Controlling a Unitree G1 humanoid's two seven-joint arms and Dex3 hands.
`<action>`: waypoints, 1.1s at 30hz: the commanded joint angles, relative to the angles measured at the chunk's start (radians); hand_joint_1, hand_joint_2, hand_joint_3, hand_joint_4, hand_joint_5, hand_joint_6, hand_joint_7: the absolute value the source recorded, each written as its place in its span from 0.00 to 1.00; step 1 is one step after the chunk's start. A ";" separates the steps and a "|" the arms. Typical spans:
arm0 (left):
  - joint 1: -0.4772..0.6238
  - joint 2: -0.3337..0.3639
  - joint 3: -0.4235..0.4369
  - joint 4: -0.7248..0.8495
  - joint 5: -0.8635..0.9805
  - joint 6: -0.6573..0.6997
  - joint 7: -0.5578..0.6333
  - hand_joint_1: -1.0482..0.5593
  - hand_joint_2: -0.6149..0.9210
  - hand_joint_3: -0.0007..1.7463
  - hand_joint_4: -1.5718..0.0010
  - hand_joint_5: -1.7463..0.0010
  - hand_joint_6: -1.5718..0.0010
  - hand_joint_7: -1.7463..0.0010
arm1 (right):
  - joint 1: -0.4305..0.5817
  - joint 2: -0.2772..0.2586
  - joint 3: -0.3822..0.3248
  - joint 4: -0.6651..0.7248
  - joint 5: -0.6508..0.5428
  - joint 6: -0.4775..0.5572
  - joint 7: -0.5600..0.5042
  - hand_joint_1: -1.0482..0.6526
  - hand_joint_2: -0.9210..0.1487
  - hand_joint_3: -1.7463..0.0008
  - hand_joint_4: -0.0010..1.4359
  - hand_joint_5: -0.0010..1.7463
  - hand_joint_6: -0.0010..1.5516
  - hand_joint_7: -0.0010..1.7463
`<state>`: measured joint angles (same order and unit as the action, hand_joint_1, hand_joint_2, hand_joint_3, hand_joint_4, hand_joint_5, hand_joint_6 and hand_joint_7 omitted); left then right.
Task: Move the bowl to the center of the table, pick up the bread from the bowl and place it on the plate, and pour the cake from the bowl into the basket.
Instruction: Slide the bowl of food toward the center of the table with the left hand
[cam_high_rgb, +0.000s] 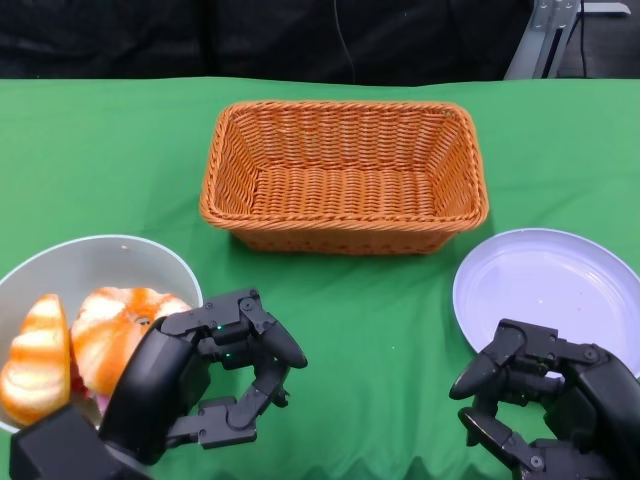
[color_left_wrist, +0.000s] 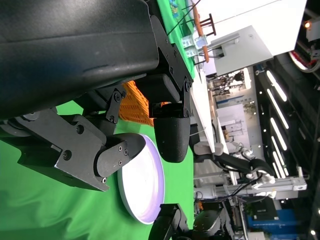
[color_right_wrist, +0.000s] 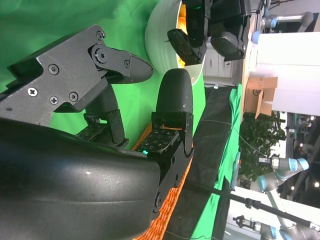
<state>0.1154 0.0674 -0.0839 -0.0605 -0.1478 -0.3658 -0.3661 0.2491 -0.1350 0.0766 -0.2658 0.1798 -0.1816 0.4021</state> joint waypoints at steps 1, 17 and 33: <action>0.016 0.016 -0.006 -0.028 0.010 0.020 0.004 0.62 0.82 0.49 0.51 0.14 0.52 0.35 | 0.013 -0.021 -0.003 -0.028 0.009 0.031 -0.001 0.53 0.36 0.52 0.50 0.88 0.49 0.62; 0.028 0.038 -0.009 -0.129 0.004 0.112 0.006 0.61 0.84 0.46 0.52 0.14 0.52 0.35 | 0.010 -0.044 0.005 -0.117 -0.015 0.108 -0.018 0.51 0.37 0.50 0.52 0.87 0.49 0.62; 0.045 0.045 -0.014 -0.143 0.016 0.124 0.011 0.61 0.83 0.48 0.52 0.13 0.52 0.35 | 0.021 -0.045 0.006 -0.118 0.001 0.121 -0.019 0.52 0.35 0.53 0.52 0.88 0.48 0.62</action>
<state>0.1542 0.1046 -0.1025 -0.2108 -0.1305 -0.2350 -0.3601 0.2649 -0.1647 0.0909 -0.3829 0.1812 -0.0672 0.3874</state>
